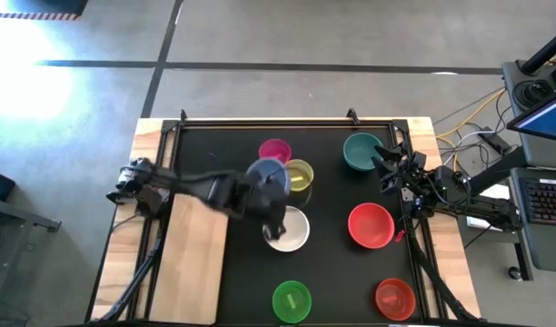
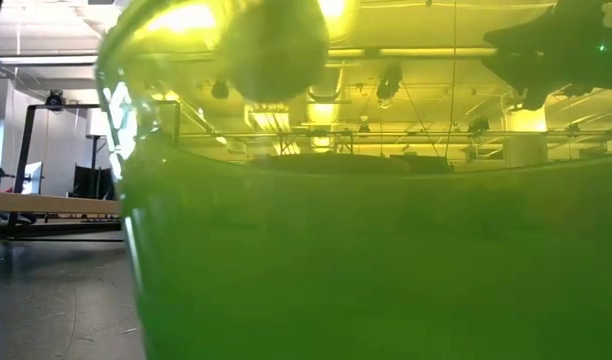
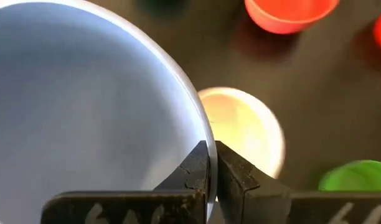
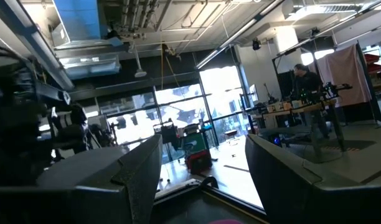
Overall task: Place and stack bowls onto a shelf
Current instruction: Put the blue bowl on the shelf
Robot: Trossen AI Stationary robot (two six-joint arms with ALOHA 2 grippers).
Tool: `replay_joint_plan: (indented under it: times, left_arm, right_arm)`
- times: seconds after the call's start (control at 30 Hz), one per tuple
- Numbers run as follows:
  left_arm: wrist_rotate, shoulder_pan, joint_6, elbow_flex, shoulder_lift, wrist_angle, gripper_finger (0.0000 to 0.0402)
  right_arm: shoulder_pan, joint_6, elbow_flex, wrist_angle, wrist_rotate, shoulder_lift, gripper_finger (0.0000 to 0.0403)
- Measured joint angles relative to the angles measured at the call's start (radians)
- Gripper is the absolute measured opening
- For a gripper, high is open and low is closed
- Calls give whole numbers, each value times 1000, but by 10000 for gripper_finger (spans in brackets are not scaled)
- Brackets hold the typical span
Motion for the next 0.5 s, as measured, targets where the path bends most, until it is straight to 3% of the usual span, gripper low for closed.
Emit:
replay_joint_plan:
  times: [0.13,0.5]
  left_arm:
    - [9,-74,-254,0,10,-74,0]
    - [282,-237,-828,-1,72,-291,0]
  right_arm:
    - [0,0,0,0,0,0,219]
    - [0,0,0,0,0,0,219]
